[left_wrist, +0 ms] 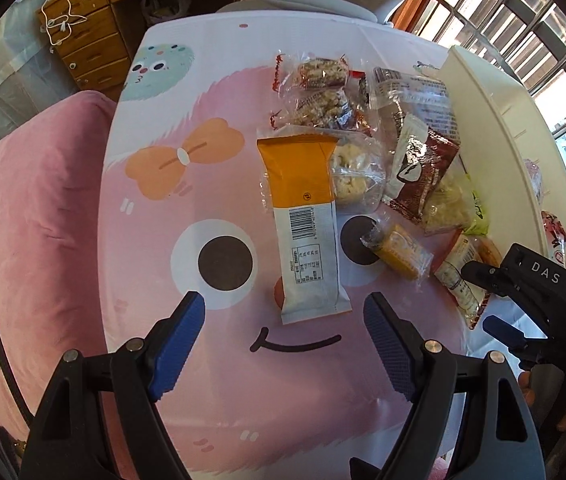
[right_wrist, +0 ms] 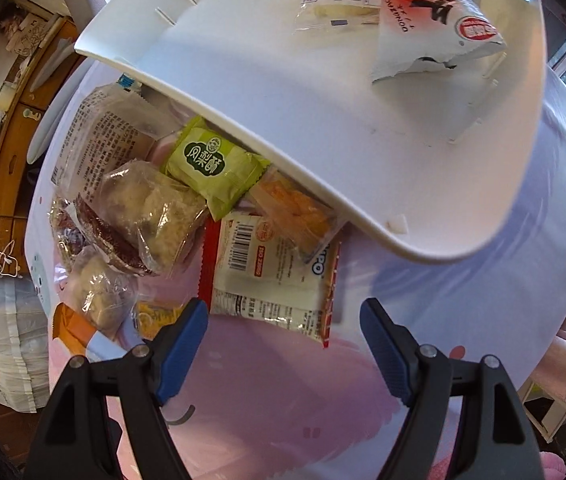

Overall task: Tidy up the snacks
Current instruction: 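Grasp the orange-white bar packet with the left gripper while the right gripper grasps the red-edged biscuit packet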

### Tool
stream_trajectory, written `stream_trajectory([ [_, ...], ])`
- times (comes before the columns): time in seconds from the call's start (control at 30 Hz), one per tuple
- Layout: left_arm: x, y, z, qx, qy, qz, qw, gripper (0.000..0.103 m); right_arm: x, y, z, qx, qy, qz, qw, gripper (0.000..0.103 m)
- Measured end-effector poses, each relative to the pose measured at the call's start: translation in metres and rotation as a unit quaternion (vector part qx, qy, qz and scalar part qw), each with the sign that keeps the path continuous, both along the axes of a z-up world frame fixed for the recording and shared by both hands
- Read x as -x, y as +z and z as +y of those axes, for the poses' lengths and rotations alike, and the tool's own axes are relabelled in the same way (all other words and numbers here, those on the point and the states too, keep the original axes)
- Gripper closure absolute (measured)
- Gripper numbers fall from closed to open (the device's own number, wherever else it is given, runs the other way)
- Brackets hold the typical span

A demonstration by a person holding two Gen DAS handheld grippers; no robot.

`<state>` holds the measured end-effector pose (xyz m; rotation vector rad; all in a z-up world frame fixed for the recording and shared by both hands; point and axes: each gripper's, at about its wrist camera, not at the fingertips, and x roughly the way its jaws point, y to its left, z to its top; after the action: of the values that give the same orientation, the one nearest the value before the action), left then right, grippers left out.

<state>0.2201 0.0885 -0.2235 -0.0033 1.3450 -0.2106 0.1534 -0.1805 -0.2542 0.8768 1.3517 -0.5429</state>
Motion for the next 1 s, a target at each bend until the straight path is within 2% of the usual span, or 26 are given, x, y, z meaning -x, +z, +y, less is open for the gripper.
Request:
stream_trajectory([
  [0.4, -0.033, -0.03, -0.005, 0.001, 0.003, 0.029, 0.9996, 0.022, -0.036, -0.017, 0.016, 0.035, 0.038, 0.041, 0.998, 0.024],
  [0.8, -0.046, -0.047, -0.001, 0.007, 0.009, 0.043, 0.999, 0.022, -0.072, -0.025, 0.042, 0.089, 0.069, 0.08, 0.99, 0.019],
  [1.0, -0.048, -0.052, 0.006, 0.026, 0.021, 0.045, 0.9985, 0.033, -0.082, -0.03, 0.05, 0.093, 0.073, 0.079, 0.99, 0.017],
])
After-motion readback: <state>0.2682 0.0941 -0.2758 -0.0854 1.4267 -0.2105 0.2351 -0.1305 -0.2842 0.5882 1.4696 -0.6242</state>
